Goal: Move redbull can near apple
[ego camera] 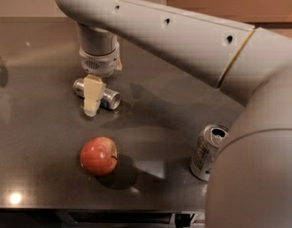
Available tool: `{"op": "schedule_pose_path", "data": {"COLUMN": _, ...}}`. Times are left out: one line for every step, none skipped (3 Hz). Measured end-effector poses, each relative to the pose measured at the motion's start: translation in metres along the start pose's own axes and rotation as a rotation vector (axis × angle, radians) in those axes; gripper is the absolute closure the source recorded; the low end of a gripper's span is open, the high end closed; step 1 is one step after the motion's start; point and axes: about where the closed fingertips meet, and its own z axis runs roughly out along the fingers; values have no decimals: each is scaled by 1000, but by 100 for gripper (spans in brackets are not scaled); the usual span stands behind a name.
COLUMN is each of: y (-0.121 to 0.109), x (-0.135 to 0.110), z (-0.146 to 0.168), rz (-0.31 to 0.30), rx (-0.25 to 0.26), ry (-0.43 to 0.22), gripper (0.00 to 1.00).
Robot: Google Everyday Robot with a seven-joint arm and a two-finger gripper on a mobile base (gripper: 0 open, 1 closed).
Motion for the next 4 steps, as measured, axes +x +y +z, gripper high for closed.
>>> {"op": "schedule_pose_path", "data": {"y": -6, "x": 3, "z": 10, "rz": 23, "rx": 2, "ry": 43, "gripper": 17}}
{"op": "schedule_pose_path", "data": {"y": -12, "x": 9, "z": 10, "rz": 27, "rx": 1, "ry": 59, "gripper": 41}}
{"op": "schedule_pose_path", "data": {"y": -12, "x": 14, "z": -3, "rz": 3, "rx": -4, "ry": 48, "gripper": 64}}
{"op": "schedule_pose_path", "data": {"y": -2, "x": 19, "z": -22, "rz": -93, "rx": -47, "ry": -1, "gripper": 87}}
